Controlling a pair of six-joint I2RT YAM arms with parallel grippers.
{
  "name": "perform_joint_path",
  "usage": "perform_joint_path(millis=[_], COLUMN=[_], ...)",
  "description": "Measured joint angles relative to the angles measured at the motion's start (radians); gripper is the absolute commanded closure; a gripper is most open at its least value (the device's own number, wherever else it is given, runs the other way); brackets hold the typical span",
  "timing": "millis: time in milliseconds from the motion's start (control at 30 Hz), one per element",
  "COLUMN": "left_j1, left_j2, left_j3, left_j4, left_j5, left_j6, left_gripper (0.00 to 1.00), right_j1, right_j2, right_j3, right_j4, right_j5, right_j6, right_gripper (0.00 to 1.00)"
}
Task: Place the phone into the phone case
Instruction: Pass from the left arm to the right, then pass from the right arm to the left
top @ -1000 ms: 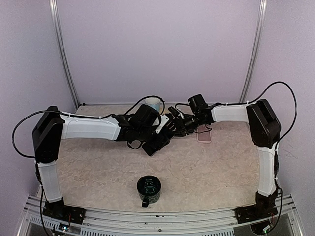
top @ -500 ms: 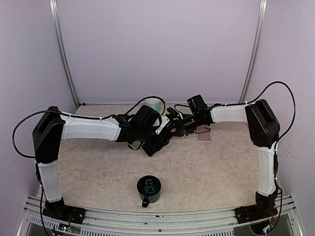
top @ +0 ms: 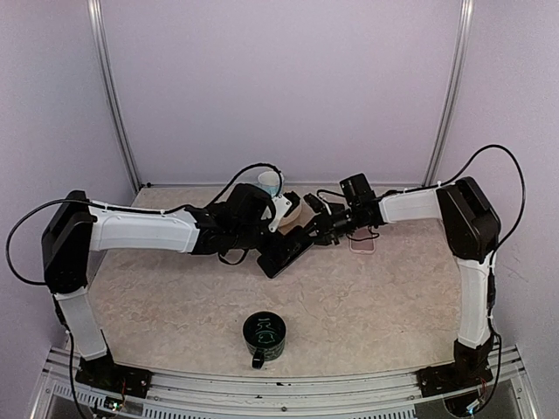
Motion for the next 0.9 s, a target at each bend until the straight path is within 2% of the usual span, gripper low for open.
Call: perform_joint_path(millis=[300, 600, 900], left_j1=[0.067, 0.163, 0.204], left_j2=[-0.127, -0.145, -0.145], left_j3=[-0.047, -0.048, -0.070], left_j4=[0.108, 0.170, 0.301], left_j5=[0.086, 0.304, 0.532], left_j6=[-0.127, -0.324, -0.518], left_gripper=[0.01, 0.01, 0.01], right_j1=[-0.098, -0.152, -0.182], right_j2=[-0.100, -0.259, -0.355], right_j3=[-0.117, -0.214, -0.374], right_j4=[0.098, 0.235, 0.531], right_j5=[-0.006, -0.005, -0.019], right_j6=[0.034, 0.034, 0.129], right_gripper=[1.00, 1.00, 1.00])
